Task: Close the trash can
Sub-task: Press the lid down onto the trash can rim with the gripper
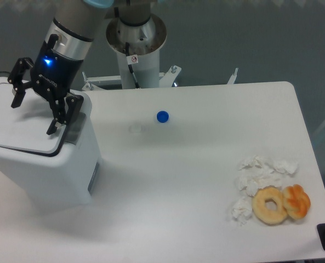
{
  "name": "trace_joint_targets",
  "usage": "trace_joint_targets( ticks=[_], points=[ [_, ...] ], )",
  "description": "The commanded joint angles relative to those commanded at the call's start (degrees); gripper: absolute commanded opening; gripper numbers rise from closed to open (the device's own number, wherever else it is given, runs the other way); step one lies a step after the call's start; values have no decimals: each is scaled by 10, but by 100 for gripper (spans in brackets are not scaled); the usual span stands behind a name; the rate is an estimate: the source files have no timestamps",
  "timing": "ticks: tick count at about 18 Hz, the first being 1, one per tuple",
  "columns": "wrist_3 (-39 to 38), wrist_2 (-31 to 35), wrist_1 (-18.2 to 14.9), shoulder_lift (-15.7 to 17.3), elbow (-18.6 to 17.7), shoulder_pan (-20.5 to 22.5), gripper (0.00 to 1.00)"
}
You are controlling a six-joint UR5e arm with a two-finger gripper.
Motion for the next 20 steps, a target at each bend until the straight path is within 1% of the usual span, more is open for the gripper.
trace_joint_targets(
  ticks=[12,15,20],
  points=[
    [2,1,0,0,-7,-3,100],
    [19,1,0,0,-12,-4,100],
    [19,1,0,1,-13,-4,100]
  ],
)
